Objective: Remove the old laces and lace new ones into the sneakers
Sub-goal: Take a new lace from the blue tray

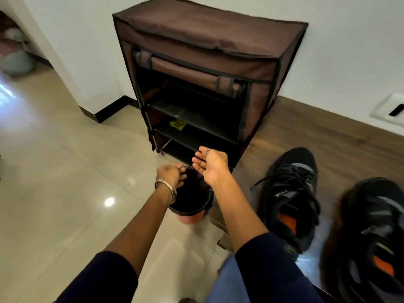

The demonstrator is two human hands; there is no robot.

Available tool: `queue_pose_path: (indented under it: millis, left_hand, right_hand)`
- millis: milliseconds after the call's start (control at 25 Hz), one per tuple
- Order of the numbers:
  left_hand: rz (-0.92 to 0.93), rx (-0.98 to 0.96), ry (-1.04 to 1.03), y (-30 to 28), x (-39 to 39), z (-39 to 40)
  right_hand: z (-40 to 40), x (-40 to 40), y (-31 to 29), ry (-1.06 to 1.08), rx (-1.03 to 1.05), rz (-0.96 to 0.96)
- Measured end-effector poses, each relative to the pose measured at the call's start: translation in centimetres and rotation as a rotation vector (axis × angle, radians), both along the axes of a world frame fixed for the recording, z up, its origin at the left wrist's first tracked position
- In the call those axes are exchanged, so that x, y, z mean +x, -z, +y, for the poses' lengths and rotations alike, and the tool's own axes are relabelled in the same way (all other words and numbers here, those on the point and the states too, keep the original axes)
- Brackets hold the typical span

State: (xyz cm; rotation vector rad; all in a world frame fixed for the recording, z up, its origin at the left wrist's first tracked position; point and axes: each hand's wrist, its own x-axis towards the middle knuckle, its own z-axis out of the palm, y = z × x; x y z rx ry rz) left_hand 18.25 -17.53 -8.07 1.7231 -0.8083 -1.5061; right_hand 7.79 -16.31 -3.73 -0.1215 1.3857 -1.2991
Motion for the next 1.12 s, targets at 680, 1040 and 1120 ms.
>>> queue_pose_path:
  millis: [680, 1040, 1120]
  left_hand:
    - [-0.222, -0.953, 0.794, -13.2, -29.1, 20.0]
    - [-0.646, -1.113, 1.34, -8.2, -43.7, 22.6]
    - [-0.678, -1.162, 1.365, -7.1, -45.3, 22.3]
  right_hand:
    - [29.3, -29.5, -8.4, 0.595, -0.135, 0.592]
    - [34.0, -44.9, -3.6, 0.021, 0.752, 1.422]
    - [33.1, -46.5, -3.1, -0.226, 0.877, 1.476]
